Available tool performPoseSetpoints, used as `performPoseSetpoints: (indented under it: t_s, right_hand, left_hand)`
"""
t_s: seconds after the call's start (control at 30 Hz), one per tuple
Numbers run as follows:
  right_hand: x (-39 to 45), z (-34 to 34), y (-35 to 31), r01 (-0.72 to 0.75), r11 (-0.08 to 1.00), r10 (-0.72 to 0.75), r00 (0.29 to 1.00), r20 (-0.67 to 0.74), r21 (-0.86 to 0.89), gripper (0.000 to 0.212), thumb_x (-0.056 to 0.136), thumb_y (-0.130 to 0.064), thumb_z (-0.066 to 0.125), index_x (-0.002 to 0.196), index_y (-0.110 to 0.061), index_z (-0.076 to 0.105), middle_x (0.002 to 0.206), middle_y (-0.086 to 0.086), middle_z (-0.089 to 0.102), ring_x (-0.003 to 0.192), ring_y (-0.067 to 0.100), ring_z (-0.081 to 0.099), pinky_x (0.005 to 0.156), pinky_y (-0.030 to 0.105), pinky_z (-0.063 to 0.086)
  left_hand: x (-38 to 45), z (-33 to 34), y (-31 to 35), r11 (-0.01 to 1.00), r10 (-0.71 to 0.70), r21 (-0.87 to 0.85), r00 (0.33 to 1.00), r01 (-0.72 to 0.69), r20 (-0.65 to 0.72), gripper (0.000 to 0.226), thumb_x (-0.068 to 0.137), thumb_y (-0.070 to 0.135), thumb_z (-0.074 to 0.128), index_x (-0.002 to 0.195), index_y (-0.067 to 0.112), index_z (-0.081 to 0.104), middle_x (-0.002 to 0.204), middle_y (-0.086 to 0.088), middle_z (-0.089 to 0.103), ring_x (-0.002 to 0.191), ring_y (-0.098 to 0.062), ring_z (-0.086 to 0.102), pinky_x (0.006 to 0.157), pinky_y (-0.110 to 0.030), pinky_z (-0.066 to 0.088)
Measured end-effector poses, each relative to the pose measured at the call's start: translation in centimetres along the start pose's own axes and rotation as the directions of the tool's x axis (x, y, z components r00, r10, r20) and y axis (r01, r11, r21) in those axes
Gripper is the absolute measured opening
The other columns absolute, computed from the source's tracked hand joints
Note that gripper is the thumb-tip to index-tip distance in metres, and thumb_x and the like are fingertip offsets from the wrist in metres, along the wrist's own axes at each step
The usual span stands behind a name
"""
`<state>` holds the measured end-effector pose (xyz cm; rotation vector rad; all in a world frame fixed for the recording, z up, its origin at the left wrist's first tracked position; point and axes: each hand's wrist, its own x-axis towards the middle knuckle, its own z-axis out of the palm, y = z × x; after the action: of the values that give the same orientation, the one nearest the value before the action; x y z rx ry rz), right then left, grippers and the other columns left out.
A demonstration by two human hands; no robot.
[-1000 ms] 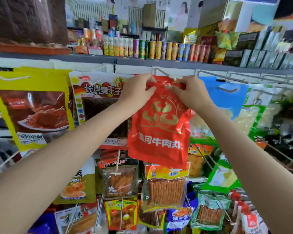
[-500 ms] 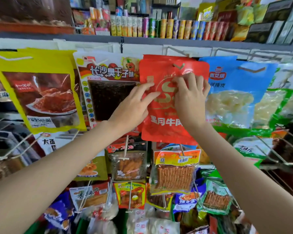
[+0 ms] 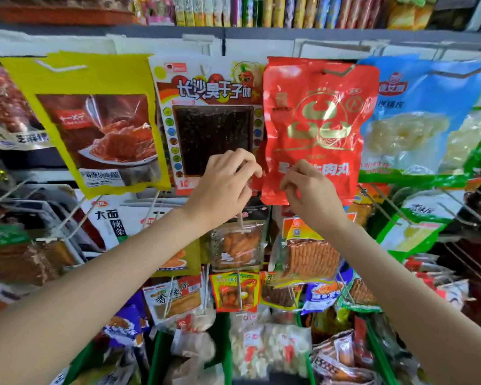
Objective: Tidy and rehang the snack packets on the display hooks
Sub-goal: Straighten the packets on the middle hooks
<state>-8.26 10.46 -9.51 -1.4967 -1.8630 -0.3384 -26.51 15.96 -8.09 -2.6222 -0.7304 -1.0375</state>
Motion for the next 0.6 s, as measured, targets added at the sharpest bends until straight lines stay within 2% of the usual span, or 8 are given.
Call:
performPoseSetpoints:
  t_s: [0.17, 0.3, 0.43, 0.53, 0.6]
  right_hand:
    - [-1.1, 1.5, -4.1, 0.036, 0.999, -0.037, 0.994, 0.106, 0.012, 0.016, 0.074, 0.004, 0.051, 0.076, -0.002, 0.065, 0.085, 0.013, 0.059, 0.067, 0.031, 0.06, 0.049, 0.035, 0.049]
    - [-0.9, 3.8, -8.6, 0.041, 0.998, -0.047, 0.99, 0.134, 0.05, 0.021, 0.075, -0.005, 0.045, 0.077, -0.005, 0.066, 0.085, 0.013, 0.059, 0.065, 0.034, 0.062, 0.05, 0.039, 0.052]
    - [-0.2, 7.2, -14.0, 0.073, 0.992, -0.096, 0.967, 0.237, 0.105, 0.025, 0.076, -0.008, 0.041, 0.08, -0.006, 0.066, 0.091, 0.014, 0.06, 0.071, 0.036, 0.063, 0.059, 0.045, 0.053]
    - [0.5, 9.9, -17.3, 0.089, 0.984, -0.136, 0.932, 0.336, 0.153, 0.025, 0.08, -0.007, 0.043, 0.087, -0.004, 0.067, 0.097, 0.015, 0.06, 0.082, 0.037, 0.061, 0.069, 0.046, 0.051]
    - [1.3, 11.3, -18.9, 0.089, 0.983, -0.145, 0.915, 0.375, 0.163, 0.021, 0.085, -0.003, 0.047, 0.091, -0.004, 0.067, 0.099, 0.014, 0.06, 0.089, 0.035, 0.06, 0.075, 0.043, 0.049]
  left_hand:
    - [-2.9, -1.3, -1.6, 0.999, -0.036, -0.023, 0.998, 0.037, 0.054, 0.031, 0.078, 0.013, 0.033, 0.094, 0.012, 0.06, 0.096, -0.005, 0.055, 0.08, -0.018, 0.052, 0.079, -0.028, 0.031]
    - [-8.1, -3.8, -5.1, 0.994, -0.105, -0.02, 0.989, 0.107, 0.103, 0.029, 0.076, 0.01, 0.036, 0.094, 0.012, 0.059, 0.097, -0.006, 0.055, 0.091, -0.021, 0.052, 0.082, -0.033, 0.034]
    - [-13.6, -7.1, -9.4, 0.979, -0.205, 0.023, 0.968, 0.204, 0.144, 0.023, 0.077, 0.001, 0.048, 0.095, 0.01, 0.061, 0.096, -0.007, 0.056, 0.089, -0.025, 0.055, 0.079, -0.037, 0.04]
    - [-16.6, -9.3, -11.8, 0.966, -0.258, 0.059, 0.954, 0.252, 0.149, 0.026, 0.079, 0.005, 0.039, 0.091, 0.008, 0.062, 0.091, -0.007, 0.057, 0.081, -0.026, 0.057, 0.074, -0.036, 0.044]
    - [-18.5, -10.2, -12.8, 0.958, -0.279, 0.117, 0.946, 0.262, 0.168, 0.03, 0.078, 0.01, 0.034, 0.09, 0.008, 0.062, 0.091, -0.007, 0.057, 0.085, -0.027, 0.057, 0.073, -0.038, 0.046]
